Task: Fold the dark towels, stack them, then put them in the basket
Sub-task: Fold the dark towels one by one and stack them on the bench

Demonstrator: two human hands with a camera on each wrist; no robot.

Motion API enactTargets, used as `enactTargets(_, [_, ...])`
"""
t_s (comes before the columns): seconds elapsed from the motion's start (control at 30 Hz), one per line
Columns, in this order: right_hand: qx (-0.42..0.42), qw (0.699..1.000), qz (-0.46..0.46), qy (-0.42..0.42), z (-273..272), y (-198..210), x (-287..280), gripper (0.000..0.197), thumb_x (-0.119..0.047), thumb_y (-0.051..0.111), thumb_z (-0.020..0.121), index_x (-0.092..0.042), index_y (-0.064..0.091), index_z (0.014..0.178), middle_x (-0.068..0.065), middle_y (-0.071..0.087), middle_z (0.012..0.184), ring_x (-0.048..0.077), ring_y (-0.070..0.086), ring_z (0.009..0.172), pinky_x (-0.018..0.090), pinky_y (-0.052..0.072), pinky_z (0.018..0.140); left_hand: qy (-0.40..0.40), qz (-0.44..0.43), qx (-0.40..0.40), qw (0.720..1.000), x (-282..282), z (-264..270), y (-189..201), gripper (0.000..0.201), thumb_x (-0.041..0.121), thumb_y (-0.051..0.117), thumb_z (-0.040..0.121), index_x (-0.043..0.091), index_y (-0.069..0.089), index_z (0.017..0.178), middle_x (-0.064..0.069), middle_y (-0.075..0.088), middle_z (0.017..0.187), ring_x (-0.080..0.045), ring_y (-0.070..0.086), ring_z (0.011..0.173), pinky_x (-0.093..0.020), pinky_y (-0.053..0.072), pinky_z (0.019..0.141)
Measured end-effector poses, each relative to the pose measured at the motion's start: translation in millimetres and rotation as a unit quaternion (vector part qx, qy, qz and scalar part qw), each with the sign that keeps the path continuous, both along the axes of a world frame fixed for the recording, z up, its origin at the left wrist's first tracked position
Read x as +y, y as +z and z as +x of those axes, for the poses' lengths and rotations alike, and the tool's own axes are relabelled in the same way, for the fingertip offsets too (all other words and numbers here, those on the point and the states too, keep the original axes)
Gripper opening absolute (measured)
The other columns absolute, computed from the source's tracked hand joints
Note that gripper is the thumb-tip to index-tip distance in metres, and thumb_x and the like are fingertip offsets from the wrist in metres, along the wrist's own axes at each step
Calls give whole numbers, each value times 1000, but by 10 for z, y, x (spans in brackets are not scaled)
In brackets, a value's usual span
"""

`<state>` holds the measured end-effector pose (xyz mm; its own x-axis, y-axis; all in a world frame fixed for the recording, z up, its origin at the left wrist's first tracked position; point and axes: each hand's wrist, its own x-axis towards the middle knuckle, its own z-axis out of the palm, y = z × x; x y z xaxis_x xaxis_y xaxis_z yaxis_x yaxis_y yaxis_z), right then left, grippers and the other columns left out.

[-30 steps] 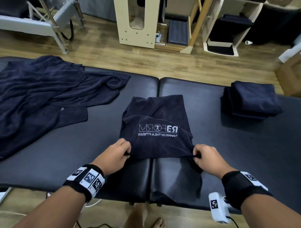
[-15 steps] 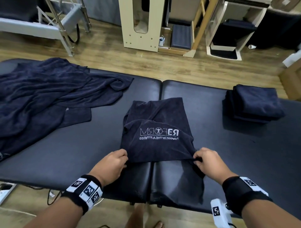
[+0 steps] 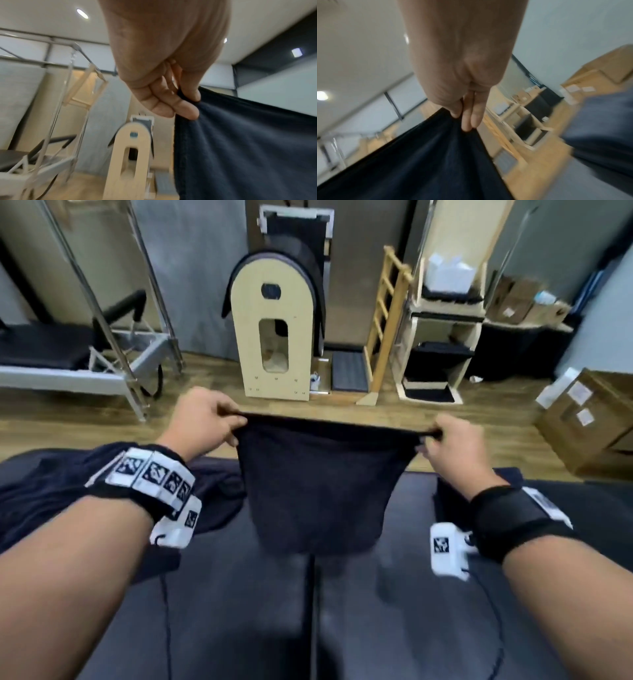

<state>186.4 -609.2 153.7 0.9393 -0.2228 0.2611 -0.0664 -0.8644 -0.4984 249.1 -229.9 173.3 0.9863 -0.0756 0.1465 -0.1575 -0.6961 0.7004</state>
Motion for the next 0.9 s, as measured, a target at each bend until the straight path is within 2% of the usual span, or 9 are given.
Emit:
enactTargets(0.1, [-71, 997, 1, 3, 332, 588, 23, 15, -2, 65, 84, -16, 70, 81, 6, 72, 84, 27, 71, 87, 34, 55, 84, 5, 8, -105, 994, -15, 313, 568, 12, 4, 71, 86, 13, 74, 80, -5, 68, 60, -1, 66, 47, -11, 53, 56])
enactTargets(0.17, [-104, 994, -32, -13, 409, 879, -24, 9, -7, 66, 87, -10, 73, 93, 10, 73, 93, 31, 66, 96, 33, 49, 86, -6, 20, -133, 991, 3, 432, 813, 14, 7, 72, 85, 18, 74, 79, -1, 69, 58, -2, 67, 48, -11, 51, 56])
enactTargets(0.27, [-92, 991, -97, 11, 431, 1048, -70, 8, -10, 66, 90, -9, 72, 94, 13, 73, 93, 35, 63, 96, 33, 45, 81, -1, -30, -155, 988, 5, 532, 909, 13, 4, 71, 86, 15, 74, 80, -7, 70, 61, -9, 69, 49, -14, 54, 55])
enactTargets(0.37, [-110, 988, -109, 12, 397, 946, -132, 7, -8, 65, 89, -9, 71, 92, 15, 72, 88, 37, 65, 90, 38, 52, 81, -56, -20, -156, 986, -57, 466, 720, 16, -3, 72, 84, 12, 76, 82, 3, 68, 62, 3, 66, 51, -10, 53, 57])
enactTargets(0.47, [-59, 991, -119, 6, 160, 513, -221, 7, -5, 67, 85, -7, 72, 89, 17, 72, 88, 38, 65, 88, 39, 53, 78, -111, 51, -112, 986, -44, 273, 247, 18, -3, 76, 79, 15, 78, 80, 4, 72, 66, -2, 68, 55, -18, 55, 61])
enactTargets(0.63, [124, 985, -102, 68, -708, -909, -278, 20, 3, 62, 73, -15, 69, 75, 5, 68, 80, 29, 68, 79, 32, 52, 68, -185, 246, 11, 952, 63, -405, -1184, 11, 16, 65, 75, 26, 66, 78, 12, 67, 83, -18, 68, 83, -32, 55, 71])
enactTargets(0.7, [236, 964, -91, 79, -1107, -1431, -246, 28, 2, 57, 75, -24, 68, 76, 3, 67, 86, 28, 68, 87, 30, 49, 72, -201, 278, 103, 934, 51, -834, -1678, 7, 21, 59, 78, 27, 58, 76, 10, 65, 90, -20, 66, 89, -33, 52, 73])
enactTargets(0.8, [333, 935, -73, 100, -1639, -2013, -189, 35, -5, 42, 75, -38, 55, 73, -6, 60, 88, 24, 66, 88, 32, 51, 74, -222, 314, 194, 903, -21, -1448, -2132, 9, 20, 51, 84, 29, 51, 82, 8, 62, 103, -20, 61, 99, -30, 43, 75])
enactTargets(0.9, [399, 900, -122, 125, -1973, -2236, -97, 17, -10, 39, 80, -22, 49, 86, -1, 59, 98, 26, 63, 89, 37, 52, 74, -218, 323, 232, 891, 20, -1841, -2448, 7, 22, 50, 83, 29, 48, 85, 7, 58, 106, -21, 60, 100, -33, 46, 80])
